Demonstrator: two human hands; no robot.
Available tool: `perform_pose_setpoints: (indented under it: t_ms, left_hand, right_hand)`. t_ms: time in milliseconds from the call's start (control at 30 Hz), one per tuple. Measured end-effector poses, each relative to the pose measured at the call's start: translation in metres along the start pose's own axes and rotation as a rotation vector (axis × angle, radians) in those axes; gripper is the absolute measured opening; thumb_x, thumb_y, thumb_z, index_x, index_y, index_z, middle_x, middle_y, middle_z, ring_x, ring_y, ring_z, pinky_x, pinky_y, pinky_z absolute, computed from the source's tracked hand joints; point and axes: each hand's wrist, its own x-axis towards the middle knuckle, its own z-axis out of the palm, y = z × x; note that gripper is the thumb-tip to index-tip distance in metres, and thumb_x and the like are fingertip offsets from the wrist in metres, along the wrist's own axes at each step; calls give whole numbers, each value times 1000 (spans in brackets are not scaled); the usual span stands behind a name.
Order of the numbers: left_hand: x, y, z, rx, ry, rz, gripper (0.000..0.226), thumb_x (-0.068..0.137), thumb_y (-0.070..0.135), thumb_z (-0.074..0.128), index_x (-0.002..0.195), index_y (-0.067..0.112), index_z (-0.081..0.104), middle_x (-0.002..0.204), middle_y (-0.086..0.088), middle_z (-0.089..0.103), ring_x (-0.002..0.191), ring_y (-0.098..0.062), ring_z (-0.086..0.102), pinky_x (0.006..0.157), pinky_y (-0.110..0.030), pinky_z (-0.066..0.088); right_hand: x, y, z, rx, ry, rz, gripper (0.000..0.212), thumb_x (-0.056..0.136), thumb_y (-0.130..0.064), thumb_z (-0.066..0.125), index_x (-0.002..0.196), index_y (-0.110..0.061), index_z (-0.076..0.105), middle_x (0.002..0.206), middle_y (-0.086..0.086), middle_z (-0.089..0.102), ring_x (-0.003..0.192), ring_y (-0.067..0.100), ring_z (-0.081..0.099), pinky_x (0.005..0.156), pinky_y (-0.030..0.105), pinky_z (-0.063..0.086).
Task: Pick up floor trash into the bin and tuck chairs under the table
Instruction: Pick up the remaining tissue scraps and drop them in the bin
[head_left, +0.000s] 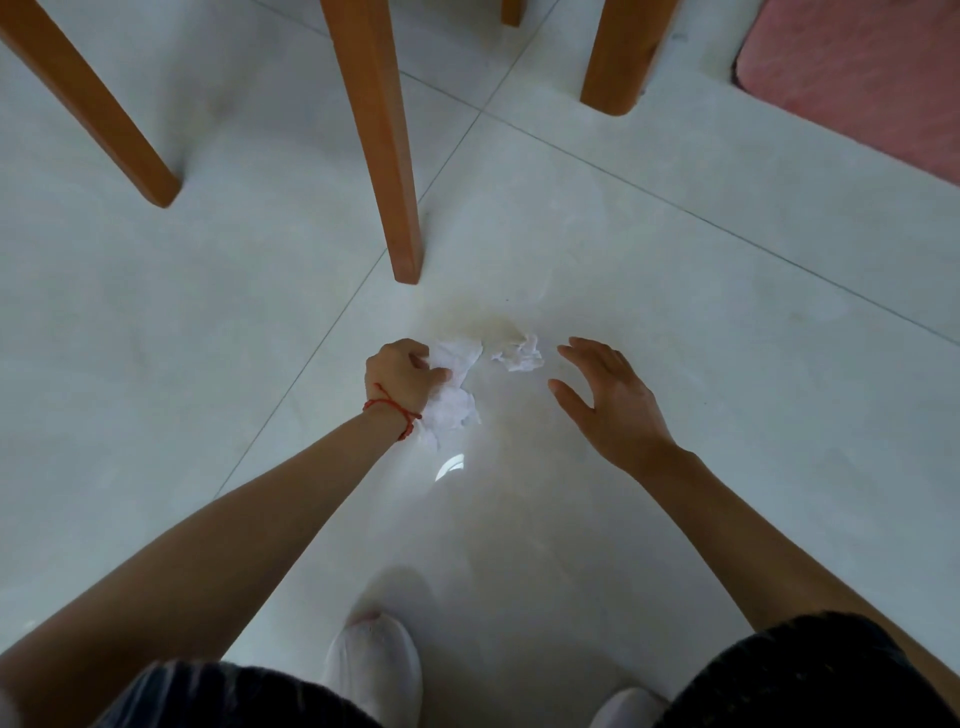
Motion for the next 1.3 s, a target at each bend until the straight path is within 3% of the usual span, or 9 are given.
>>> perform_pose_setpoints:
  t_ms: [33,100,267,433,767,900,1000,1167,1300]
  left_hand:
    - [0,0,1,2,2,10,10,70,14,71,72,11,62,71,-1,57,74,-16,52,65,-16,38]
    - [2,-1,2,-23,-5,32,32,69,11,71,50,14,46,60,-5,51,66,-18,49,59,-19,37]
    - [1,-8,-2,-226,-41,-56,45,68,8,74,41,12,38,29,12,49,36,1,52,54,-11,42]
    - [-4,-13,-13,-480,-102,-151,47,70,2,73,43,12,37,32,9,50,39,-5,55,76,-35,53]
    - [-19,-29,-47,-744,-87,-252,41,71,-3,71,41,13,48,41,4,56,45,-10,59,57,-22,57]
    - [-23,-35,-52,-794,-93,-274,41,71,-3,70,39,14,52,41,4,55,45,-9,58,56,-21,57]
    - [-24,-35,-52,-811,-95,-287,45,72,-4,69,34,16,54,41,4,56,45,-8,58,55,-20,56]
    - [-25,-32,-47,-802,-110,-297,48,74,-4,68,32,16,54,41,5,55,46,-7,57,60,-21,57]
    - [-24,-24,-43,-790,-120,-294,34,74,-4,68,45,9,55,46,1,56,48,-10,58,58,-21,57]
  right_hand:
    - [0,0,1,5,1,3,44,92,-35,49,131,-14,46,140,6,45,128,21,40,98,37,39]
    - [2,1,2,18,5,8,44,92,-34,49,131,-13,46,139,6,46,128,21,40,98,36,39]
    - [9,0,8,106,15,34,42,91,-31,52,129,-13,48,137,5,48,127,21,42,98,37,40]
    - [22,-7,17,238,2,70,41,86,-25,60,125,-14,52,131,4,53,118,21,50,97,36,44]
    - [50,-18,41,142,-41,51,44,80,-20,67,122,-19,56,129,1,53,119,20,43,91,28,39]
    - [52,-21,46,93,-45,55,32,82,-12,61,114,-15,61,118,7,55,110,23,46,86,31,41]
    - [52,-22,44,142,-52,97,15,84,-13,59,96,-11,68,104,13,58,89,23,54,74,26,42]
    - [47,-23,35,480,18,365,27,77,-27,69,71,0,69,72,23,67,62,25,59,62,31,48]
    - [42,-22,22,1030,-51,611,11,74,-2,70,70,-12,71,76,14,67,68,17,63,75,27,57]
